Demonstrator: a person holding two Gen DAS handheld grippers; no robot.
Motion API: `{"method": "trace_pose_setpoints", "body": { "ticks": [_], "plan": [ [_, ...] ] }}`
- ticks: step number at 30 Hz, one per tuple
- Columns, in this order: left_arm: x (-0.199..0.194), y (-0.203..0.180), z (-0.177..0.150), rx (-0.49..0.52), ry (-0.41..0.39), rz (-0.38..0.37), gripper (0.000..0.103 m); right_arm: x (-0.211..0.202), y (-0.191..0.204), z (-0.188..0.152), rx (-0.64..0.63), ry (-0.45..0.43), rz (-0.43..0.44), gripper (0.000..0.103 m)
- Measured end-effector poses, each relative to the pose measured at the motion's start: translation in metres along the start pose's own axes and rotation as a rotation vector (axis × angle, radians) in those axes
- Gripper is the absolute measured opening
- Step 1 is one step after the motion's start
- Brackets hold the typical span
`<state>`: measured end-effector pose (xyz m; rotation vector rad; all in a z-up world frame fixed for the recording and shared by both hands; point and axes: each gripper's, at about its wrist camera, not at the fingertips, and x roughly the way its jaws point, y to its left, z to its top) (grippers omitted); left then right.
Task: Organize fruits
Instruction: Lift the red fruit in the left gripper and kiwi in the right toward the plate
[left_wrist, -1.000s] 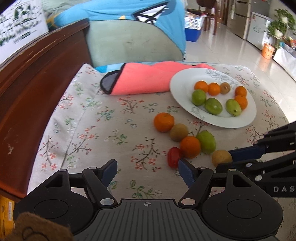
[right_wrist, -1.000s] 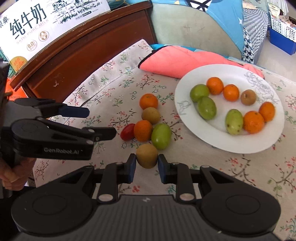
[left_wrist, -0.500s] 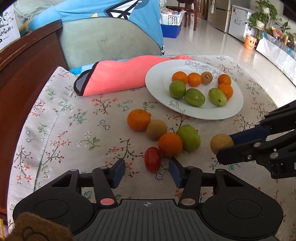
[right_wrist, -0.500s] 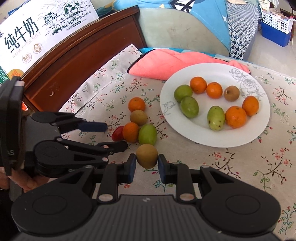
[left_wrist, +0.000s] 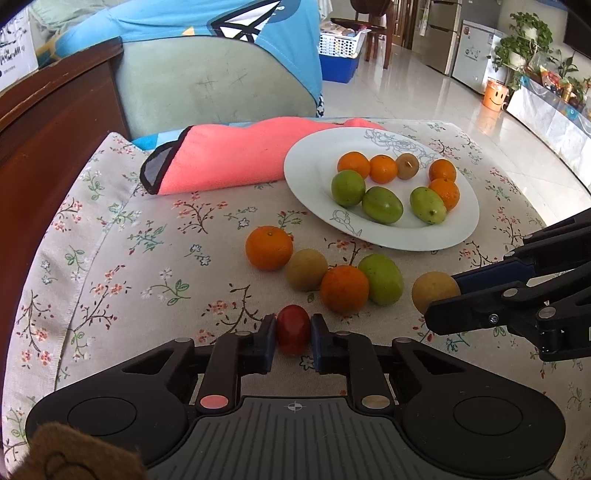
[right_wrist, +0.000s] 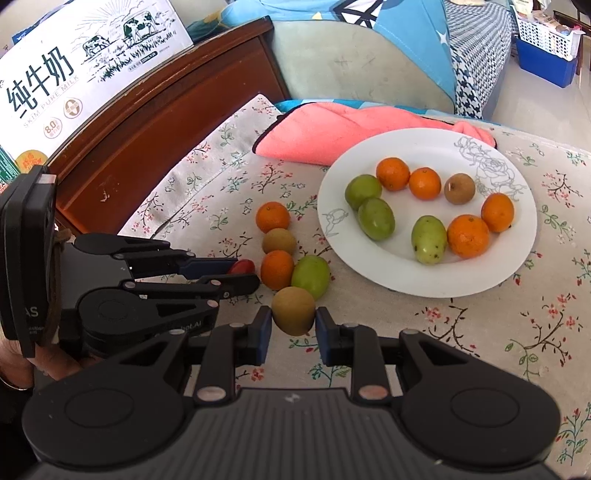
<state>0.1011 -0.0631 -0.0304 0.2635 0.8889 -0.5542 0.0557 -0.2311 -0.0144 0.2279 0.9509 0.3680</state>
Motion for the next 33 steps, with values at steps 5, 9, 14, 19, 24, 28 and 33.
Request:
{"method": "trace_pose_setpoints", "body": {
  "ticks": [5,9,14,19,24,28,33],
  "plan": [
    [-0.006,0.001,0.001,-0.020,-0.007,0.014,0.017,0.001,0.000,0.001,0.000,0.000,0.005,0.026],
    [-0.017,0.004,0.007,-0.045,-0.035,0.009,0.017,-0.002,-0.001,0.002,-0.004,-0.008,0.015,0.026],
    [-0.029,-0.002,0.015,-0.042,-0.076,0.000,0.017,-0.005,0.000,0.007,-0.004,-0.025,0.023,0.026],
    [-0.037,-0.006,0.025,-0.047,-0.105,-0.002,0.017,-0.011,-0.004,0.013,0.001,-0.051,0.023,0.026],
    [-0.044,-0.012,0.036,-0.058,-0.142,-0.007,0.017,-0.023,-0.011,0.022,0.014,-0.097,0.020,0.026],
    [-0.048,-0.016,0.047,-0.072,-0.168,-0.023,0.017,-0.036,-0.021,0.033,0.036,-0.144,0.002,0.026],
    [-0.049,-0.024,0.061,-0.073,-0.197,-0.036,0.017,-0.050,-0.037,0.045,0.068,-0.200,-0.021,0.026]
  ]
}}
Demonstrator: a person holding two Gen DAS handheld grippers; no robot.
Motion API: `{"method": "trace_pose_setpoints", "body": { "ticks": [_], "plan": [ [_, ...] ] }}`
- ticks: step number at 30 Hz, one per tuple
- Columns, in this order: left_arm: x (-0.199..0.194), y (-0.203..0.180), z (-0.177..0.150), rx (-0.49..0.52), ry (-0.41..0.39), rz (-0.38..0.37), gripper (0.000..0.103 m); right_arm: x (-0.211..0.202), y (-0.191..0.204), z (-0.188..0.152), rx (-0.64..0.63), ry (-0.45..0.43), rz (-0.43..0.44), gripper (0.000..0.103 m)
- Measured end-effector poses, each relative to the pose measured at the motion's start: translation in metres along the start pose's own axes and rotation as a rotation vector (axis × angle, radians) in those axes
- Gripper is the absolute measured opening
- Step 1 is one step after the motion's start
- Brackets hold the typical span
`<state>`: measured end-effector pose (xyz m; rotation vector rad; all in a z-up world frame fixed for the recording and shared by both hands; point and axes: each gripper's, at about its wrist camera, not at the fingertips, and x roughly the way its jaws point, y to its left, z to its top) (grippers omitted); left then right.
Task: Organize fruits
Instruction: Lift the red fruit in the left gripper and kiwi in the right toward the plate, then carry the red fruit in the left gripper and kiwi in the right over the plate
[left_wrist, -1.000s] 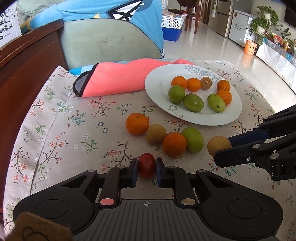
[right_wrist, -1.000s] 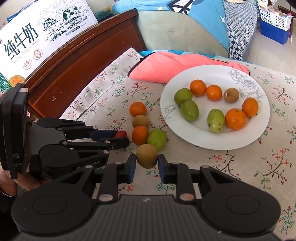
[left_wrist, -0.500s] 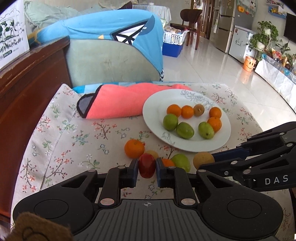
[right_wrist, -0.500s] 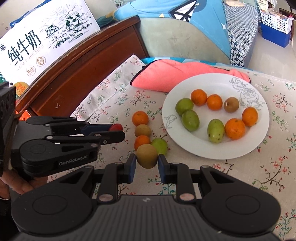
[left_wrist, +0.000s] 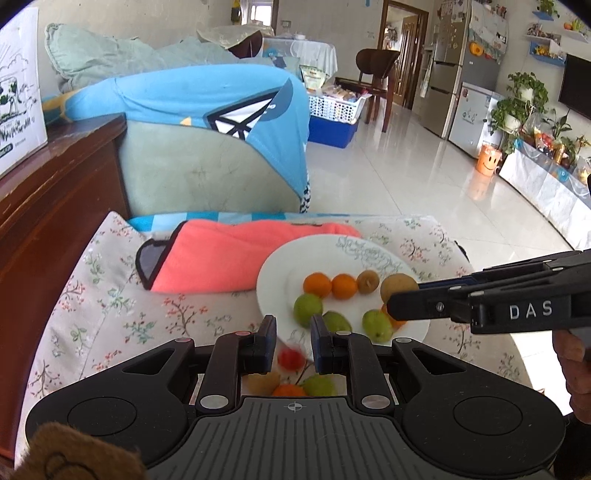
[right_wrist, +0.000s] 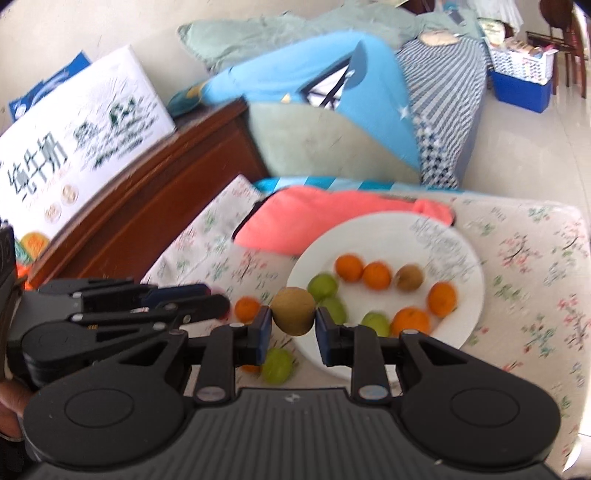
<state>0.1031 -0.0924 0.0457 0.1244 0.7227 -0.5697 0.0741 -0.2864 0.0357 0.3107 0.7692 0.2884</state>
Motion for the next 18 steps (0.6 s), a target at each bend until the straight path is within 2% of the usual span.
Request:
{"method": "trace_pose_setpoints", "body": {
  "ticks": [4,9,16,18],
  "plan": [
    [0.006,-0.006,0.010,-0.015,-0.013,-0.011,0.017,-0.005,-0.011,0.010,0.013,-0.030,-0.025,0.026],
    [0.019,-0.008,0.015,-0.029,0.011,-0.006,0.018,0.000,-0.025,0.015,0.032,-0.024,-0.059,0.026],
    [0.031,0.021,0.014,-0.122,0.058,0.069,0.018,0.006,-0.038,0.019,0.047,-0.011,-0.075,0.026],
    [0.039,0.027,0.013,-0.129,0.076,0.067,0.019,0.010,-0.041,0.018,0.056,-0.001,-0.080,0.026]
  ]
}}
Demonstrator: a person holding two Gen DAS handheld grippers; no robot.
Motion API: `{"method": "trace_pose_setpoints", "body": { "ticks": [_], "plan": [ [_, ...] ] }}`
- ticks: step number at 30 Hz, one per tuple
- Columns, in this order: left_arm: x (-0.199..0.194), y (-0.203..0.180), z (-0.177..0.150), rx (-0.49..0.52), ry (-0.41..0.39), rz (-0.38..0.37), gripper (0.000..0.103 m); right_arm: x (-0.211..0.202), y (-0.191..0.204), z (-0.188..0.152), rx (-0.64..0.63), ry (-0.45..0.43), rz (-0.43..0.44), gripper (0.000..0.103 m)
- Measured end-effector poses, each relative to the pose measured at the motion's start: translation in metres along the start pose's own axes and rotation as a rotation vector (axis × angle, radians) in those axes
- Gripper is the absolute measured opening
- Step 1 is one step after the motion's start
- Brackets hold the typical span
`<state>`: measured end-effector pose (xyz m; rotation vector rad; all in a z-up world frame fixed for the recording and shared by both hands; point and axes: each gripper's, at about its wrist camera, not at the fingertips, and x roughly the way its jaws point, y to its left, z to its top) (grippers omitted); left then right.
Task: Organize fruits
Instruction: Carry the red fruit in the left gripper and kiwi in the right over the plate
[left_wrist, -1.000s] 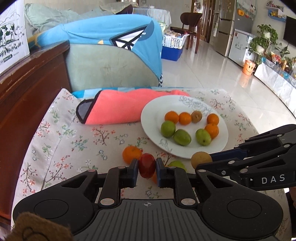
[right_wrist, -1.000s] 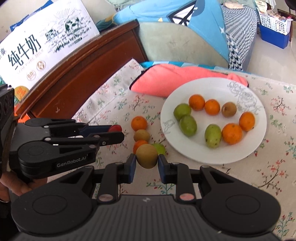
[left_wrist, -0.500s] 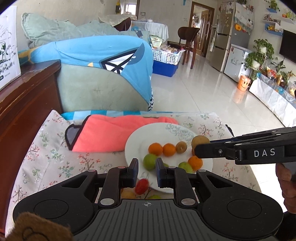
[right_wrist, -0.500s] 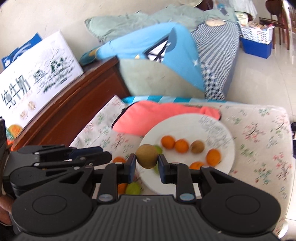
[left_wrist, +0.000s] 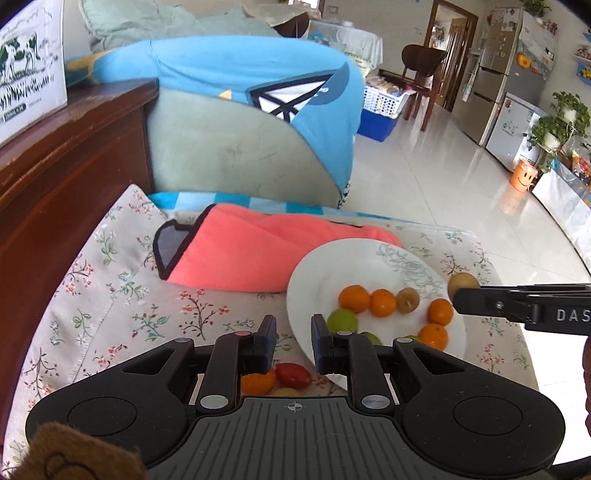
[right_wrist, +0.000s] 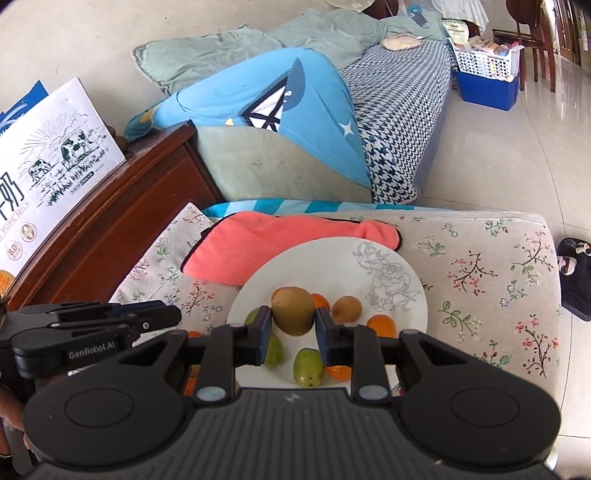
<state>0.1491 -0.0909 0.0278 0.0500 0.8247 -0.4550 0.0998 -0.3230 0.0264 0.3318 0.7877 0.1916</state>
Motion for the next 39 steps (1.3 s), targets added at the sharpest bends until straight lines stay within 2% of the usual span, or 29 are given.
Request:
{"method": "trace_pose_setpoints", "body": {
  "ticks": [2,6,13,16,21,25,29,32,39],
  "plan": [
    [0.009,-0.002,-0.002,0.057,0.033,-0.005,0.020,0.003,-0.003,-0.001,0.015,0.012,0.003,0.026],
    [0.023,-0.008,-0.011,0.199,0.061,0.047,0.020,0.003,-0.003,-0.001,0.018,0.018,0.008,0.026],
    [0.039,-0.015,-0.016,0.328,0.105,-0.037,0.021,0.004,0.000,0.000,0.019,0.018,0.014,0.026],
    [0.046,-0.018,-0.018,0.382,0.150,-0.044,0.022,0.003,0.000,0.001,0.022,0.013,0.013,0.026],
    [0.046,-0.015,-0.018,0.389,0.169,-0.063,0.023,0.003,-0.001,0.001,0.030,0.009,0.013,0.026],
    [0.043,-0.020,-0.024,0.440,0.192,-0.093,0.031,0.002,-0.001,0.002,0.031,0.007,0.015,0.026],
    [0.051,-0.024,-0.032,0.477,0.224,-0.060,0.033,0.002,0.000,0.001,0.031,0.006,0.018,0.026],
    [0.053,-0.020,-0.030,0.442,0.215,-0.059,0.035,0.003,0.000,0.001,0.027,0.009,0.017,0.026],
    [0.056,-0.020,-0.029,0.428,0.190,-0.051,0.033,0.006,-0.001,0.000,0.030,0.019,0.015,0.026]
  ]
}}
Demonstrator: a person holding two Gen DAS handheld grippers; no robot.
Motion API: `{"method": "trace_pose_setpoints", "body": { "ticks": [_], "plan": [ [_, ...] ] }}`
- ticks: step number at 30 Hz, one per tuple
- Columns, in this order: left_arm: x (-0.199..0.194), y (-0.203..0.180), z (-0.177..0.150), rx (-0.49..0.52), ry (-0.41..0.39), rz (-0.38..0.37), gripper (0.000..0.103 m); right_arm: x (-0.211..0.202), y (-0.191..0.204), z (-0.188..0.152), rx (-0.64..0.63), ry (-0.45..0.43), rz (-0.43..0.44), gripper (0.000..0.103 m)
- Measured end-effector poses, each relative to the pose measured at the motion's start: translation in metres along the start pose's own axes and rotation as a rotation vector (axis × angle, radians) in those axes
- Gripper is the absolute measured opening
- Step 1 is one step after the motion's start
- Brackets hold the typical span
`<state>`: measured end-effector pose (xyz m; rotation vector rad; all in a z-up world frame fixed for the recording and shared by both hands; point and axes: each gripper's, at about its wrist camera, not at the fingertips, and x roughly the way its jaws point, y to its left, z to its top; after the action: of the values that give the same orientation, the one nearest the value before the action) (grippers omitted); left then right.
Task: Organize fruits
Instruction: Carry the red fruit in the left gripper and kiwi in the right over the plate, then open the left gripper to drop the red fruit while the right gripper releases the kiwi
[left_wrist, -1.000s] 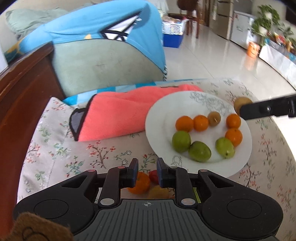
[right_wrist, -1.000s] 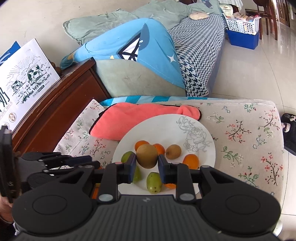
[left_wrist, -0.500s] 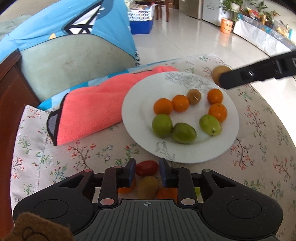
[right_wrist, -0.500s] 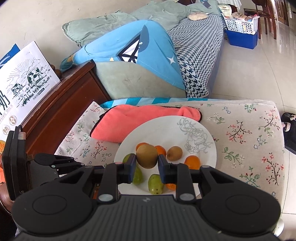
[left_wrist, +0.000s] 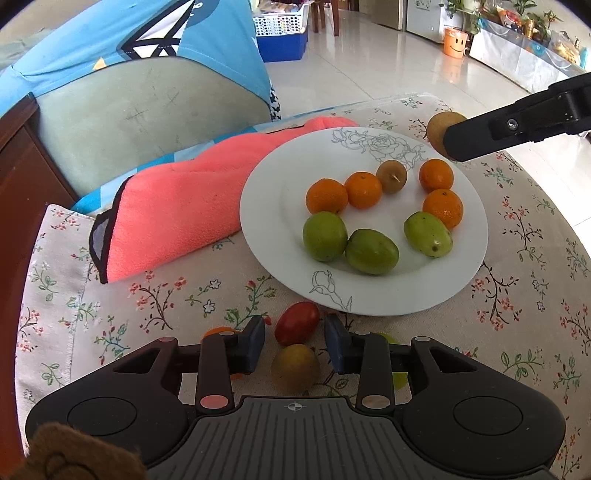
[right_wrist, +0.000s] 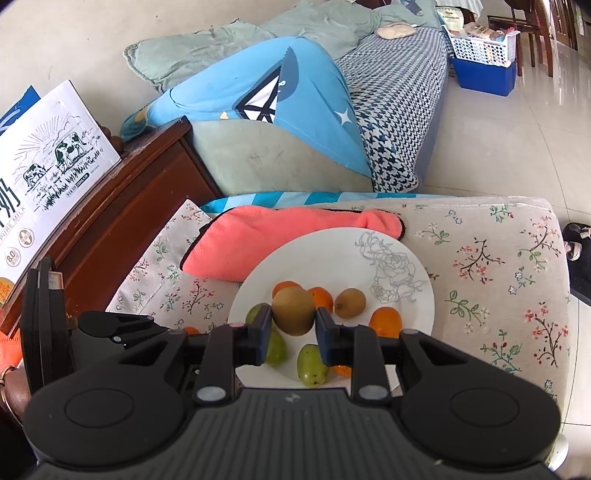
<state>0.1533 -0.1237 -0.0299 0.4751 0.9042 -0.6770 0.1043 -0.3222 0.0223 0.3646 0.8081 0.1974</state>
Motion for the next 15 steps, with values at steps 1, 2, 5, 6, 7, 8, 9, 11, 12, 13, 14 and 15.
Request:
{"method": "trace_pose_setpoints", "body": {
  "ticks": [1,2,5,6,7,8,9,11,12,13,14,15],
  "plan": [
    [0.000,0.000,0.000,-0.004,0.000,-0.007,0.030,0.001,-0.001,0.000,0.002,0.002,-0.002,0.026],
    [-0.001,0.001,0.000,-0.012,0.002,-0.014,0.025,0.001,-0.002,0.000,0.005,0.003,-0.004,0.026],
    [-0.002,0.003,-0.002,-0.024,0.005,-0.014,0.022,0.004,-0.006,0.000,0.024,0.008,-0.003,0.026],
    [-0.003,0.004,-0.003,-0.026,0.007,-0.009,0.022,0.005,-0.007,0.001,0.031,0.010,-0.002,0.026],
    [-0.004,0.004,-0.003,-0.030,0.007,-0.005,0.022,0.006,-0.008,0.001,0.035,0.012,-0.003,0.026],
    [-0.006,0.005,-0.003,-0.035,0.006,-0.002,0.022,0.007,-0.009,0.002,0.037,0.012,-0.007,0.026],
    [-0.008,0.007,-0.002,-0.041,0.003,0.001,0.022,0.008,-0.011,0.003,0.038,0.013,-0.012,0.026],
    [-0.012,0.011,0.000,-0.059,-0.008,0.002,0.022,0.010,-0.013,0.004,0.042,0.012,-0.019,0.026],
    [-0.015,0.013,0.001,-0.071,-0.015,0.003,0.022,0.011,-0.015,0.005,0.046,0.013,-0.020,0.026],
    [-0.017,0.015,0.003,-0.084,-0.022,0.002,0.021,0.012,-0.017,0.006,0.050,0.014,-0.018,0.026],
    [-0.020,0.016,0.005,-0.094,-0.030,0.001,0.021,0.013,-0.019,0.006,0.055,0.014,-0.016,0.026],
    [-0.023,0.018,0.006,-0.105,-0.041,-0.002,0.021,0.014,-0.021,0.007,0.059,0.015,-0.016,0.026]
  ]
}}
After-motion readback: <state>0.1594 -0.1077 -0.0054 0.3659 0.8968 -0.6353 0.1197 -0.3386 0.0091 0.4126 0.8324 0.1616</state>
